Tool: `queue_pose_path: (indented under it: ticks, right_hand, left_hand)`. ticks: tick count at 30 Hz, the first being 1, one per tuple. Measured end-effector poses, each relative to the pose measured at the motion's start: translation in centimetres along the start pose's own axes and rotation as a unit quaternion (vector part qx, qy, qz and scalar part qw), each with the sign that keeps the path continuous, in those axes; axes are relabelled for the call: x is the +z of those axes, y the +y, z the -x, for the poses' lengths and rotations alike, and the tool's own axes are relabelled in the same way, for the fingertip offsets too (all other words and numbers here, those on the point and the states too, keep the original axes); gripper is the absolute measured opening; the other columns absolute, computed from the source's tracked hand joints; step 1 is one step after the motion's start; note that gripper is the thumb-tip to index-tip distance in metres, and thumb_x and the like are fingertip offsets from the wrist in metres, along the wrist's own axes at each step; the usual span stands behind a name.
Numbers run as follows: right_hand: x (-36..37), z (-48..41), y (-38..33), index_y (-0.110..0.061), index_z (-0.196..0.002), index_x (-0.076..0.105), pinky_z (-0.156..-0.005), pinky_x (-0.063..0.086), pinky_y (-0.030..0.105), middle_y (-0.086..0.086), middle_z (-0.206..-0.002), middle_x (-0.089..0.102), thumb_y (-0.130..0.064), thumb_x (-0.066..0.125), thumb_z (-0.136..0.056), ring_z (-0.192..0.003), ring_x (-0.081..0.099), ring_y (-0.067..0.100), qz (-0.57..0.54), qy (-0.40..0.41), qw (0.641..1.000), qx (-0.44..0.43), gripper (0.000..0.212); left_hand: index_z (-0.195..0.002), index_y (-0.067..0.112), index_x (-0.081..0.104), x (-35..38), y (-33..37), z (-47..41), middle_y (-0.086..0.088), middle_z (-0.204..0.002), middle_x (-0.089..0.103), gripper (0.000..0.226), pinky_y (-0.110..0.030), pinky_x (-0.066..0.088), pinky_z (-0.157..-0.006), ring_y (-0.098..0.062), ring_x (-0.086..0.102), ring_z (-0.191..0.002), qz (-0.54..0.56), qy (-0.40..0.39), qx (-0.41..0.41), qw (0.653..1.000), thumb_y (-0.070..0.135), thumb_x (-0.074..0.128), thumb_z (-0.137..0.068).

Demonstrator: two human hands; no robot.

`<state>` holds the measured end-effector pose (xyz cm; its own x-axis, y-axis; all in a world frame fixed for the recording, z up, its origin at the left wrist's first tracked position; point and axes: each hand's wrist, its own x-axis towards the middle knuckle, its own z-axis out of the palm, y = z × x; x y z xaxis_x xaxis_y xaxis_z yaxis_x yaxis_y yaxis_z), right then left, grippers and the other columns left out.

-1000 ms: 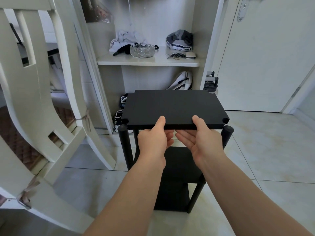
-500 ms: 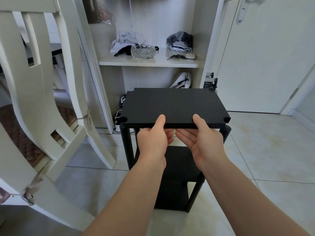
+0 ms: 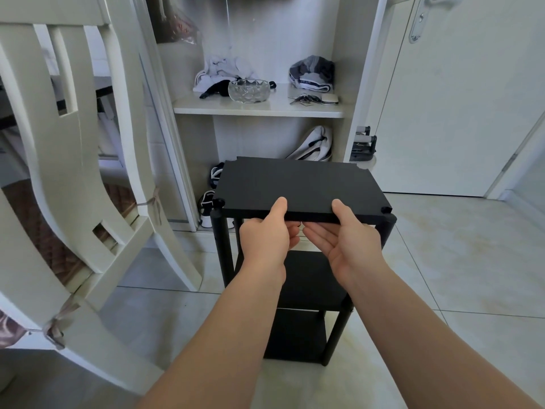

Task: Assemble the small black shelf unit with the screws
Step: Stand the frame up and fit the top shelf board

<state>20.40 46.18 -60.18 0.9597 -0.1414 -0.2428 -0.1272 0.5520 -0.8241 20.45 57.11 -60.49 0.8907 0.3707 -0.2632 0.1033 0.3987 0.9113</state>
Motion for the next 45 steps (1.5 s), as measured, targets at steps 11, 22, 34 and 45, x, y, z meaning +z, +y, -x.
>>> queue_pose_path:
  ticks: [11,22,34,45]
  right_hand:
    - [-0.1,-0.8,1.2,-0.01,-0.11,0.06,-0.06,0.062,0.031,0.01,-0.081,0.077,-0.021,0.064,-0.099,-0.077,0.077,0.027,0.016,0.052,0.998,0.016,0.016]
    - [0.2,-1.4,1.8,-0.009,-0.112,0.06,-0.057,0.062,0.033,0.018,-0.094,0.075,-0.019,0.066,-0.096,-0.072,0.077,0.029,0.001,0.092,0.995,0.025,0.02]
    - [-0.4,-1.0,1.4,-0.006,-0.113,0.059,-0.061,0.063,0.034,0.02,-0.09,0.077,-0.019,0.065,-0.098,-0.078,0.077,0.032,0.002,0.053,0.998,0.029,0.02]
    - [0.0,-2.0,1.9,-0.012,-0.112,0.062,-0.054,0.06,0.028,0.006,-0.08,0.078,-0.029,0.067,-0.096,-0.074,0.077,0.02,0.033,0.086,0.995,0.034,0.023]
  left_hand:
    - [-0.101,0.017,0.065,-0.3,-1.4,-0.9,-0.007,-0.085,0.076,0.019,-0.03,0.06,-0.069,-0.017,0.072,-0.076,-0.002,0.013,-0.036,0.999,0.034,0.067,-0.094]
    - [-0.094,0.019,0.065,0.2,-1.8,-1.2,0.001,-0.069,0.075,0.017,-0.028,0.055,-0.06,-0.011,0.07,-0.065,0.002,0.046,-0.041,0.998,0.036,0.069,-0.091]
    - [-0.1,0.016,0.068,-0.7,-1.7,-0.6,-0.005,-0.08,0.077,0.019,-0.027,0.058,-0.064,-0.014,0.072,-0.073,0.018,-0.008,-0.044,0.999,0.034,0.069,-0.093]
    - [-0.099,0.016,0.068,-0.5,-1.5,-2.1,-0.007,-0.082,0.077,0.021,-0.03,0.058,-0.066,-0.016,0.071,-0.073,0.003,-0.004,-0.045,0.999,0.036,0.067,-0.093]
